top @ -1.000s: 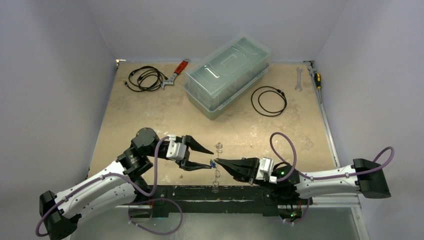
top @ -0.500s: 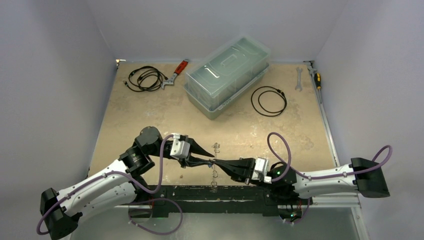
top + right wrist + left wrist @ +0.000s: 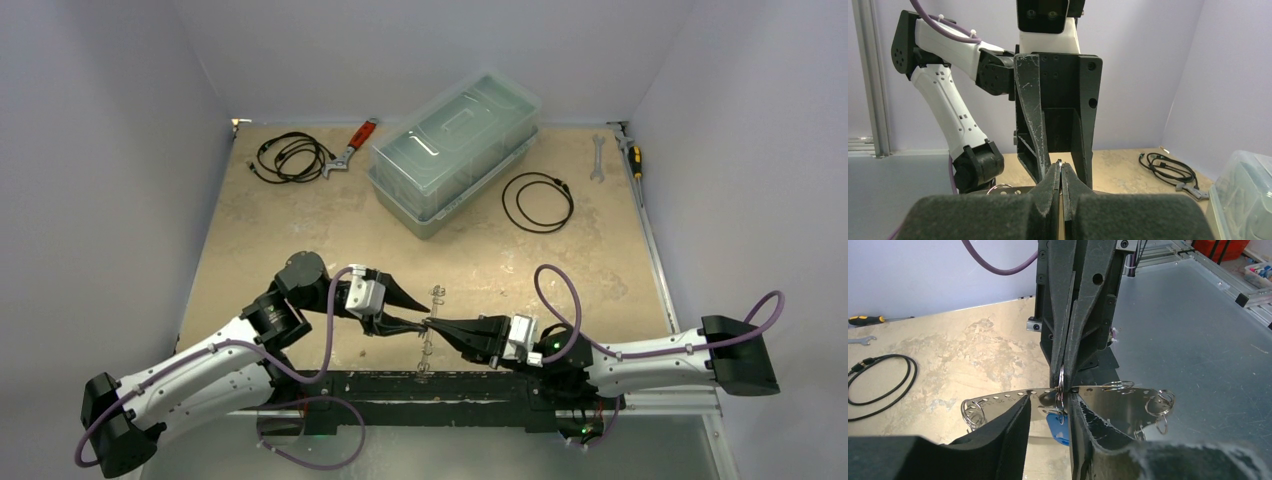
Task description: Put the keys on the keyring
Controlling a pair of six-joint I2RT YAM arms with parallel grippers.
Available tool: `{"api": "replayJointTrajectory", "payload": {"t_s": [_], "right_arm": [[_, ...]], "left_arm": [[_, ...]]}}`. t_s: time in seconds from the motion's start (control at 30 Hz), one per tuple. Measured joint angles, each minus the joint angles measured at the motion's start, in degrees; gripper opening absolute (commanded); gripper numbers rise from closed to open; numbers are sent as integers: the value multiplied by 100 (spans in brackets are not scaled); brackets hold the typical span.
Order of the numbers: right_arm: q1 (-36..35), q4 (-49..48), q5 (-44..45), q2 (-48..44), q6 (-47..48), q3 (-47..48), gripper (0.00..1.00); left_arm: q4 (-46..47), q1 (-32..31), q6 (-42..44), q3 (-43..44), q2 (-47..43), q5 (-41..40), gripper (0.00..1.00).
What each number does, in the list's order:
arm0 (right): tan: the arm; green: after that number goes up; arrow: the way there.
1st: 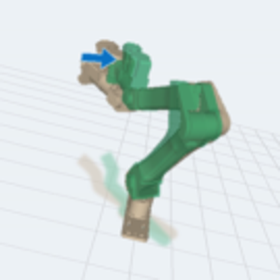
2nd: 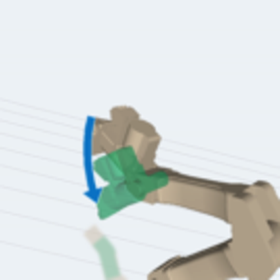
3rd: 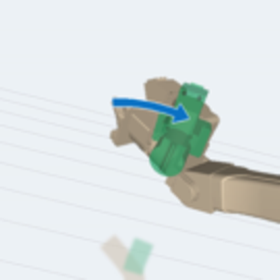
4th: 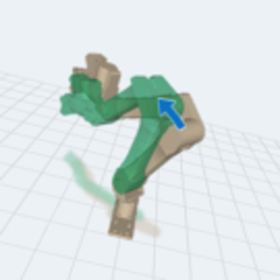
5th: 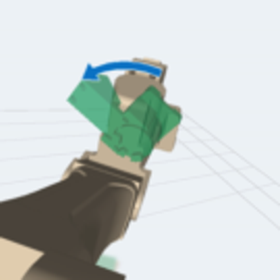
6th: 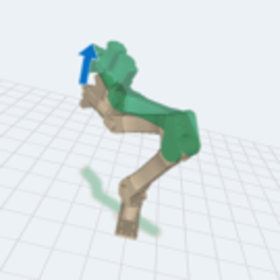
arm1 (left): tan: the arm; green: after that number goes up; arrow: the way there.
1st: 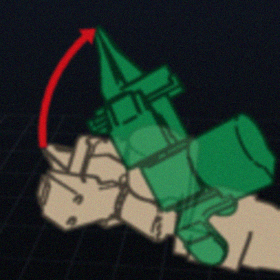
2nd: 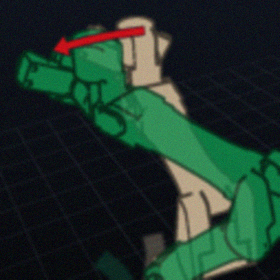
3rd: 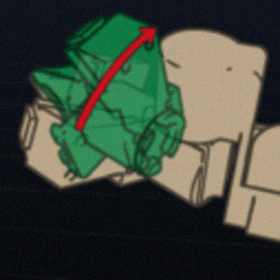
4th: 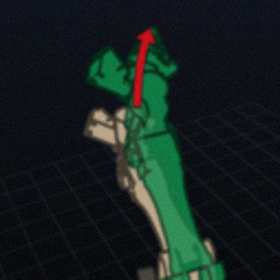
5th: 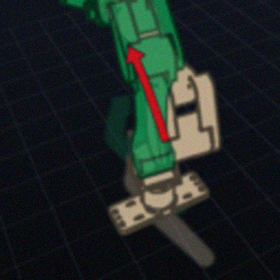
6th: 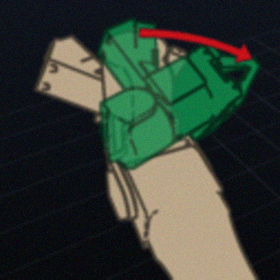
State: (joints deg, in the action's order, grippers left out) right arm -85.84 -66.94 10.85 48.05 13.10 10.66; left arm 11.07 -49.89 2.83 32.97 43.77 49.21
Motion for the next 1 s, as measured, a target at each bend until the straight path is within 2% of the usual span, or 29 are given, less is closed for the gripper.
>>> {"api": "replayJointTrajectory", "payload": {"t_s": [0.07,0.23,0.33,0.83,1.0], "right_arm": [[0,0,-2,0,0,0,0],[0,0,4,2,2,0,0],[4,0,11,26,2,0,0],[4,44,9,39,-2,0,0],[4,234,72,-55,-2,0,10]], "left_arm": [[-2,0,-4,0,28,-13,29],[-2,0,-15,0,37,-2,6],[0,0,-9,0,37,33,0],[-297,0,341,76,24,138,0],[-658,0,638,223,72,140,0]]}}
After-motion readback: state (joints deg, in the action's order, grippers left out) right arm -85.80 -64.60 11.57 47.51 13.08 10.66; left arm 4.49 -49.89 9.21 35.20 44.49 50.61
